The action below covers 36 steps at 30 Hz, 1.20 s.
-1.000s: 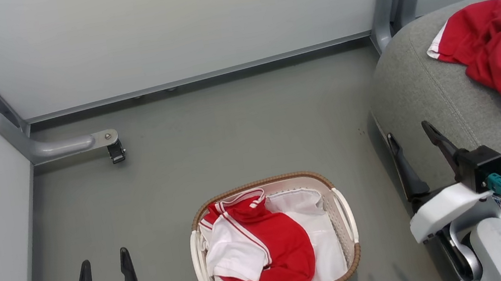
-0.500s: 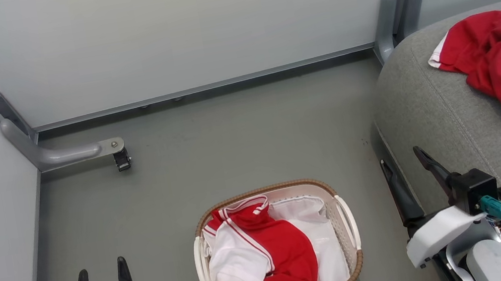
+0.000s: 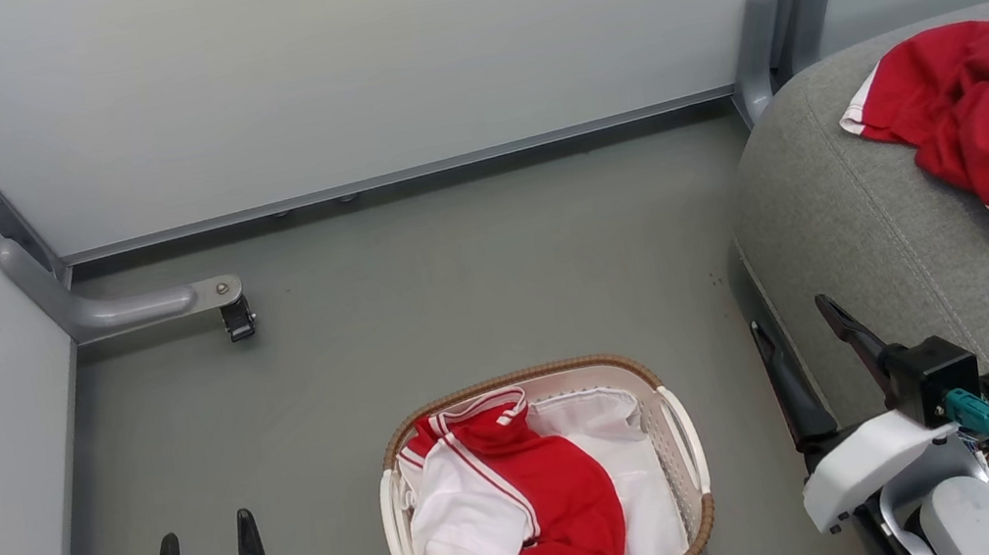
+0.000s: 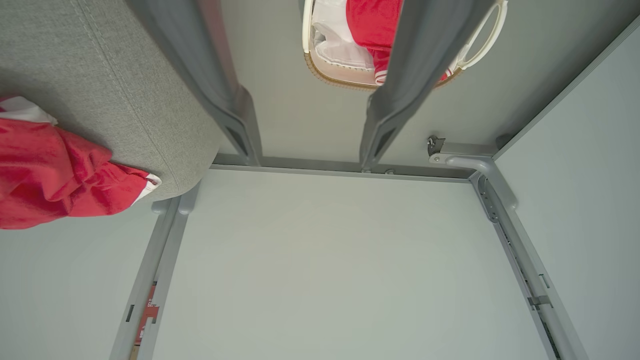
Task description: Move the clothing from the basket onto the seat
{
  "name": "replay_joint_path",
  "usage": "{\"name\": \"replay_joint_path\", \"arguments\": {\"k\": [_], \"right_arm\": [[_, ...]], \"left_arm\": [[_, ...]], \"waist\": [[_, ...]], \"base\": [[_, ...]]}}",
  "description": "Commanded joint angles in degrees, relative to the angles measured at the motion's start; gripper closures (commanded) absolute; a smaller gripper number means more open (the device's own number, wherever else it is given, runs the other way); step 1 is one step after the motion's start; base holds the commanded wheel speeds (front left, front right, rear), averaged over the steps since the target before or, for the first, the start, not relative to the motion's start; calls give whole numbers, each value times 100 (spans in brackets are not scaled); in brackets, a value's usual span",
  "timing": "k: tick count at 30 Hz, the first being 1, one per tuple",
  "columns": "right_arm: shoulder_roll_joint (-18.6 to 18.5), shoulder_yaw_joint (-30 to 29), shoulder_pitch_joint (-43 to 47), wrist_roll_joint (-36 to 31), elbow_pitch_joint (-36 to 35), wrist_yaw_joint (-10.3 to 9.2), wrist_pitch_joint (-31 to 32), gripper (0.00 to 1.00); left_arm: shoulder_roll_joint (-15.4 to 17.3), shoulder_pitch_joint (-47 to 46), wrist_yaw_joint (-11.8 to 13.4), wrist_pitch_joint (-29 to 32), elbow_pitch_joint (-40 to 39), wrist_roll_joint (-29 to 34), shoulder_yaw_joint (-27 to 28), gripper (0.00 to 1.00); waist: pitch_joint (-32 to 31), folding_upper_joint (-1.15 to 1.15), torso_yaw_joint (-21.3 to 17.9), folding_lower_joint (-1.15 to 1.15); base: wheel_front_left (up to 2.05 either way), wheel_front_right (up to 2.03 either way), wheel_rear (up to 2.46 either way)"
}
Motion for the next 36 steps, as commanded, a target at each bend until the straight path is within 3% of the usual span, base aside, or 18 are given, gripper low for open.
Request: {"name": "replay_joint_path", "arguments": {"k": [1, 18, 26, 36], "right_arm": [[-26, -16, 45, -59, 21, -8, -3, 0], [-26, -120, -264, -115, -240, -8, -3, 0], [-24, -215, -897, -150, -651, -8, -2, 0], [-20, -41, -1767, 113, -1267, -8, -3, 0]], "left_arm": [[-8, 50, -29, 3, 12, 40, -10, 0], [54, -483, -99, 3, 128, 381, -366, 0], [490, -1893, -143, 4, 589, 837, -1222, 0], [1106, -4136, -144, 255, 2184, 1307, -2590, 0]], "waist": [[3, 0, 3, 0], [571, 0, -162, 0], [1757, 0, -470, 0], [3435, 0, -1131, 0]], "base": [[0, 0, 0], [0, 0, 0], [0, 0, 0], [0, 0, 0]]}}
